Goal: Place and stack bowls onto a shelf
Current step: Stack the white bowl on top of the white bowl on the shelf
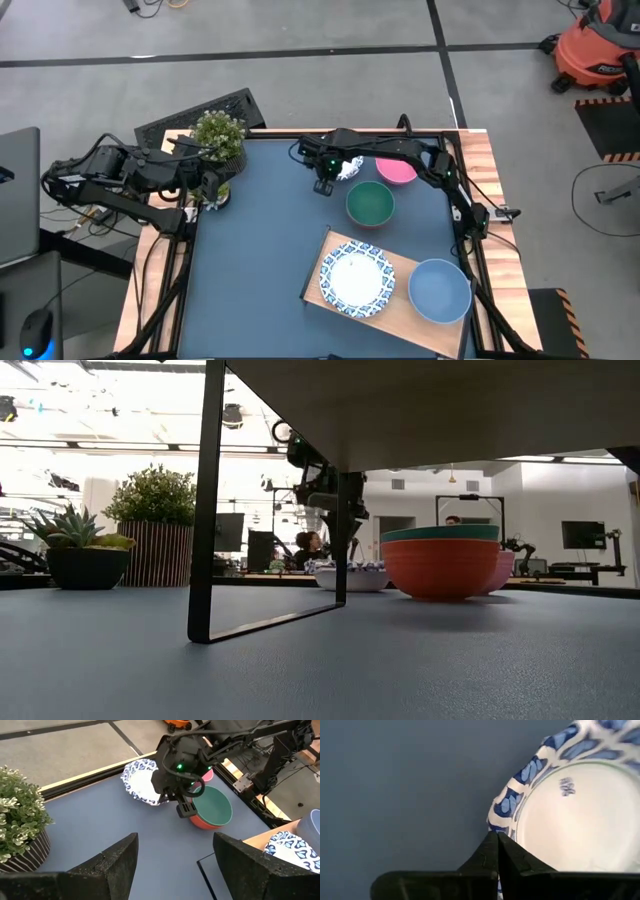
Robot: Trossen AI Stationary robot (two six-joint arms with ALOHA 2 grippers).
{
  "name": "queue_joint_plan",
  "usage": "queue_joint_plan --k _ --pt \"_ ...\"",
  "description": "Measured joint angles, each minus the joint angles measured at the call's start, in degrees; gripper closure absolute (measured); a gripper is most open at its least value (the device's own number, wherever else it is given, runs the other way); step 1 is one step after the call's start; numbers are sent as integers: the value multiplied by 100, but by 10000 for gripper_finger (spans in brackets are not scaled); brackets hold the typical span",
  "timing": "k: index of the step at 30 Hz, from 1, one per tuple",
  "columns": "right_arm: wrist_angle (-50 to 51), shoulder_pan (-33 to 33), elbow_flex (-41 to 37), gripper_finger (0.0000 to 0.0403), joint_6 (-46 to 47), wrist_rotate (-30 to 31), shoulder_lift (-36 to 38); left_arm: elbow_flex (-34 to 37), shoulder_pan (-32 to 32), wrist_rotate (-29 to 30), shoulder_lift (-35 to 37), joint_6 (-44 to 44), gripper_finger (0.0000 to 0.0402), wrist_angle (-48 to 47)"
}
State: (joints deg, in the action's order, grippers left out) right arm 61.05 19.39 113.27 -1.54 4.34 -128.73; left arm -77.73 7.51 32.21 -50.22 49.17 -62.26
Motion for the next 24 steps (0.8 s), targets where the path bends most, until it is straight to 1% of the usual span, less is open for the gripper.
queue_joint_plan --k 2,3,10,13,15,17,24 --pt "20 -18 136 371 2 6 11 0 0 -1 0 -1 159 0" --pt "14 -21 170 358 2 7 17 0 0 -1 0 -1 159 0" --pt "-10 58 166 237 1 2 11 0 0 -37 0 -47 159 -2" --pt "-49 93 58 201 2 16 9 0 0 -37 0 -47 159 -2" --pt "-68 134 -7 191 1 11 9 0 0 -37 0 -47 159 -2" --pt "-69 138 -65 190 -1 1 9 0 0 -37 2 -63 159 -2" --pt "-188 138 -116 215 -35 -9 4 0 0 -35 0 -110 159 -2"
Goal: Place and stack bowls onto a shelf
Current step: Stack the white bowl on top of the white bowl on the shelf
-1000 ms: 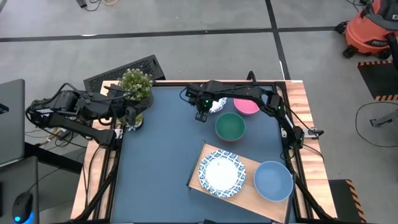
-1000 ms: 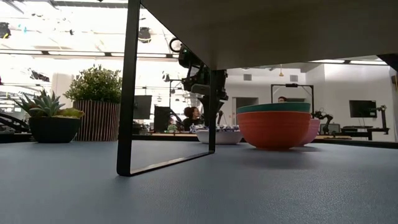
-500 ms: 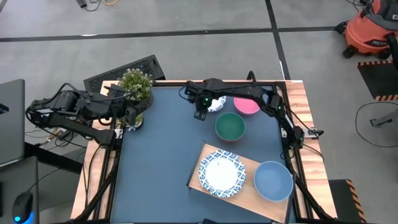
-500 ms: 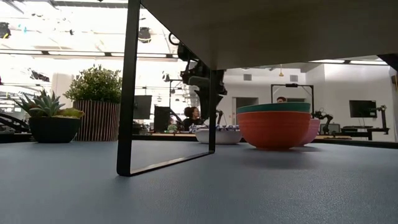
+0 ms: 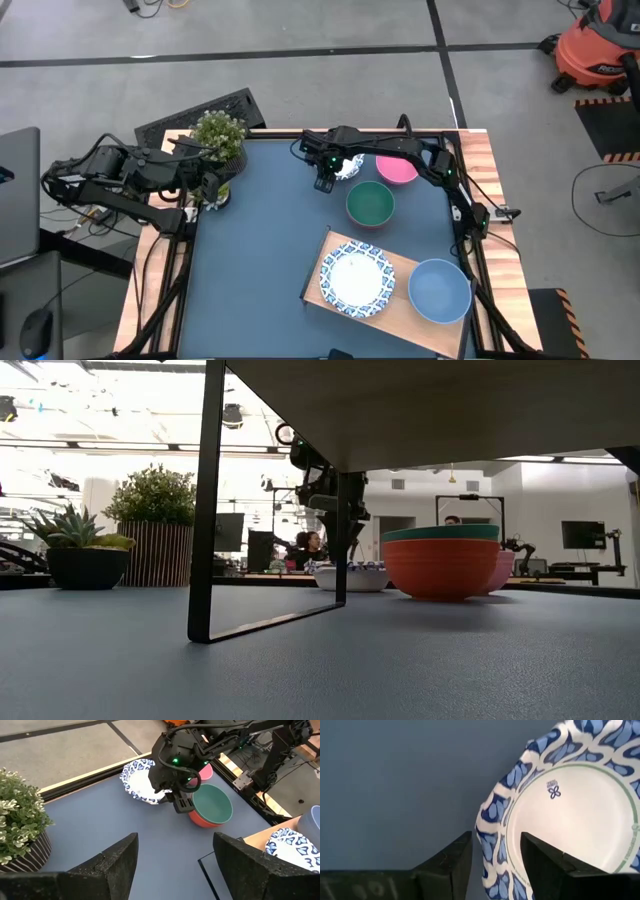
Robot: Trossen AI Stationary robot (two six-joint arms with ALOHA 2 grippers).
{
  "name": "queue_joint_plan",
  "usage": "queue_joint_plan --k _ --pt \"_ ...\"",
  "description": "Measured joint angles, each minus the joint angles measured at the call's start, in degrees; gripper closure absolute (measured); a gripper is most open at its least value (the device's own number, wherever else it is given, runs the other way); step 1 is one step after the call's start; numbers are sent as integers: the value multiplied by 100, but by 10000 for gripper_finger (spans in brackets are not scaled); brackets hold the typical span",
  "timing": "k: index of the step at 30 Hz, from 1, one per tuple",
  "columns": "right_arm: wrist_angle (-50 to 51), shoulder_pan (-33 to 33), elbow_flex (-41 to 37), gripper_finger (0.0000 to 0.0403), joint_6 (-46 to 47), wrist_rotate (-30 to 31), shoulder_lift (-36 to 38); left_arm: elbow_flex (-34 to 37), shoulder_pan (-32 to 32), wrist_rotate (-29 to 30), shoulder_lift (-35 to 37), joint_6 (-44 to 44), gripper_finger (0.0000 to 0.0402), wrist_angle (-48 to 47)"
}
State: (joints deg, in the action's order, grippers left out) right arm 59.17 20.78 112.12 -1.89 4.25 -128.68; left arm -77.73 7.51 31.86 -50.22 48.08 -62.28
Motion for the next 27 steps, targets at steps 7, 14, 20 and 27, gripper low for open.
queue_joint_plan --k 7,14,20,27 --pt "-43 1 0 247 -30 -219 0 0 0 0 2 8 159 -1" --pt "-134 67 4 250 -104 -291 0 0 0 0 2 8 159 -1" --pt "-228 94 4 250 -118 -286 0 0 0 -6 2 -35 159 -2" --pt "-211 151 4 250 -118 -296 0 0 0 -4 1 -33 159 -2"
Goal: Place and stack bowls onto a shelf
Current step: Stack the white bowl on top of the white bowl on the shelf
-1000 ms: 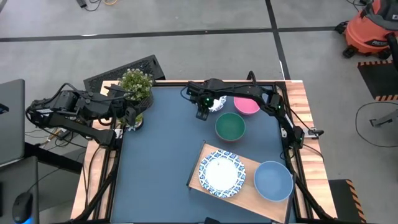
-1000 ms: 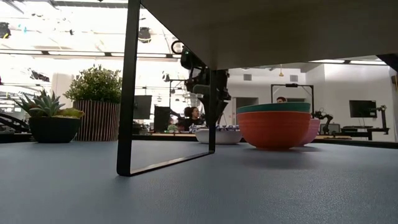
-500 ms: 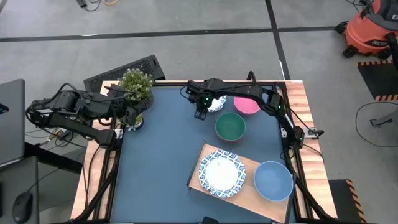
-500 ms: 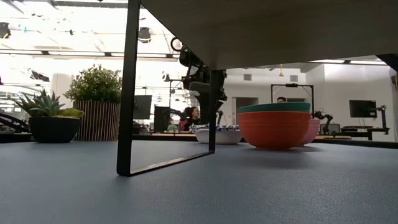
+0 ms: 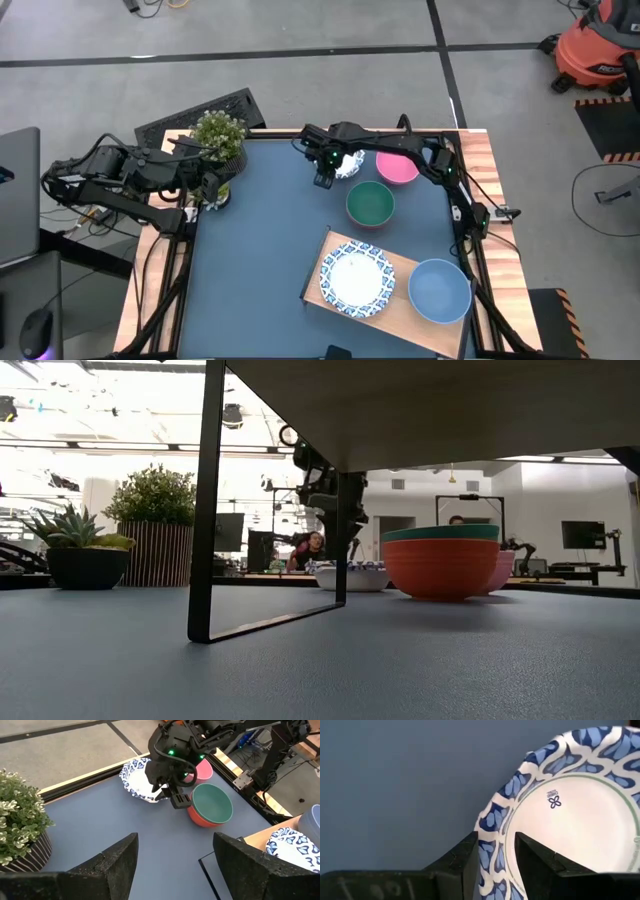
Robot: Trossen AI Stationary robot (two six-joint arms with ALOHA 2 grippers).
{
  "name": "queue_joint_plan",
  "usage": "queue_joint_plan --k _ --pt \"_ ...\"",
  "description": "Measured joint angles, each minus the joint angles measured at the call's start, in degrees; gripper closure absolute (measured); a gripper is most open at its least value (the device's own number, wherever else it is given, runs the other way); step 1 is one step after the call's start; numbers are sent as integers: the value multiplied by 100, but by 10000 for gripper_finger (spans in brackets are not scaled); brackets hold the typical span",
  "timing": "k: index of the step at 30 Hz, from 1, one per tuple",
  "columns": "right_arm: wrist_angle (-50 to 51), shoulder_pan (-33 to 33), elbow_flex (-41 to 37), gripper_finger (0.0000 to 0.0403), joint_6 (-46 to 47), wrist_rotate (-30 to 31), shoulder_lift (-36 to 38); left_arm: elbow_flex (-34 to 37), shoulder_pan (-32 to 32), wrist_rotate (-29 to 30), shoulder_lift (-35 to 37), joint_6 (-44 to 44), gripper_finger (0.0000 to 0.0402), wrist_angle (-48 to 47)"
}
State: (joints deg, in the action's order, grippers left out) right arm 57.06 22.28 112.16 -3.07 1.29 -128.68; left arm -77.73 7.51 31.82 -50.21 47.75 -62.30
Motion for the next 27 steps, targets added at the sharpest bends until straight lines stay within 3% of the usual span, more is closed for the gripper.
queue_joint_plan --k 27 --pt "-73 70 0 250 19 -119 0 0 0 -31 1 7 159 1"
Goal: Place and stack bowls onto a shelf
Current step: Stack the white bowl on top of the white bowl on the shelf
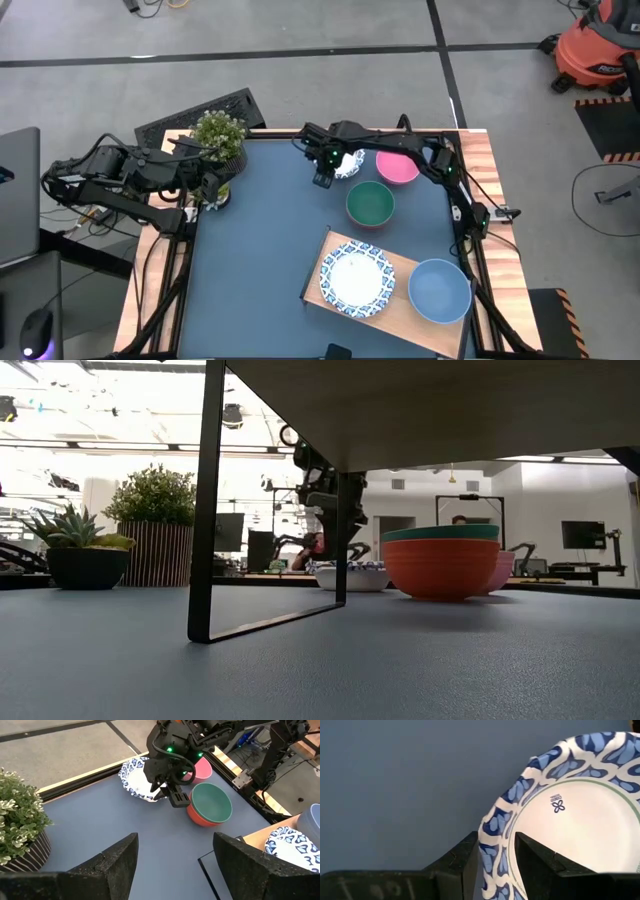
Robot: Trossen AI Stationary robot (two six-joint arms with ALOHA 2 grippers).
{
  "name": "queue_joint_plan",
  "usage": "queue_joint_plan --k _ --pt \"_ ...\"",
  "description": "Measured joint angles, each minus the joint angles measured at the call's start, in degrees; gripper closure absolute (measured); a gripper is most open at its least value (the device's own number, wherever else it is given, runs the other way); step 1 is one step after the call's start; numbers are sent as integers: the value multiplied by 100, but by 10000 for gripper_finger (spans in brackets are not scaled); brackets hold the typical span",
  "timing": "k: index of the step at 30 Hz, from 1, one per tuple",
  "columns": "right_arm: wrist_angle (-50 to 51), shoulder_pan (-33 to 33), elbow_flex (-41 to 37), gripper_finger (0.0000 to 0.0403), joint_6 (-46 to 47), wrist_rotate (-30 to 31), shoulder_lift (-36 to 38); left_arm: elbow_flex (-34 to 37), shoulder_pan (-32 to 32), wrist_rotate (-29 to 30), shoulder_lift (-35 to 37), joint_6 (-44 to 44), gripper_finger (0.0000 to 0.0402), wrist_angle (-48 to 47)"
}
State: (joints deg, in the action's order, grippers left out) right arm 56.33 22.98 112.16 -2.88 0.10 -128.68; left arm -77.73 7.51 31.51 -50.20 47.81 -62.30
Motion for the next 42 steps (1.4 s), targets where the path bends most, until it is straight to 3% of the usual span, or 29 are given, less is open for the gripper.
queue_joint_plan --k 42 --pt "49 4 -306 260 -6 -26 17 0 0 -2 -2 -52 159 0"
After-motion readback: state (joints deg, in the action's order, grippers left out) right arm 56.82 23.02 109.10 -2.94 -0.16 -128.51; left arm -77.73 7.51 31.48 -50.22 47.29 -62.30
